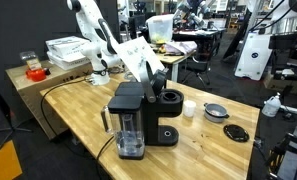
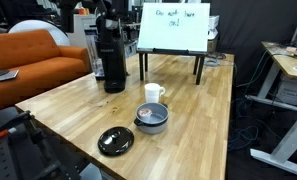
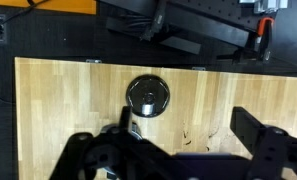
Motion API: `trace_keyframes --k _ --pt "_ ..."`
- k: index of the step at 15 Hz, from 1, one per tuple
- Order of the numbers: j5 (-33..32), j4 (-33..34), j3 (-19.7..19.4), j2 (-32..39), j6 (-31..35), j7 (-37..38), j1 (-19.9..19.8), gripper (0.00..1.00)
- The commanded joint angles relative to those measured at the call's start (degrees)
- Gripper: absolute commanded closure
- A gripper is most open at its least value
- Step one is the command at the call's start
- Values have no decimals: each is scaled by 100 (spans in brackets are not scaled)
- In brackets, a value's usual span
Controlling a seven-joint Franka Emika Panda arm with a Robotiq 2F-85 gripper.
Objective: Put the black lid on top of the grey pot
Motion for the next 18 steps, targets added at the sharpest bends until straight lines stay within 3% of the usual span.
trace_keyframes --k 1,5,9,15,18 --pt "54 5 140 2 -11 -44 -146 0" --pt "54 3 139 -2 -11 -44 -147 0" --pt "-28 -3 229 173 532 274 -156 0" --pt "199 177 322 1381 1490 274 -135 0" --pt "785 429 368 2117 1828 406 -194 0"
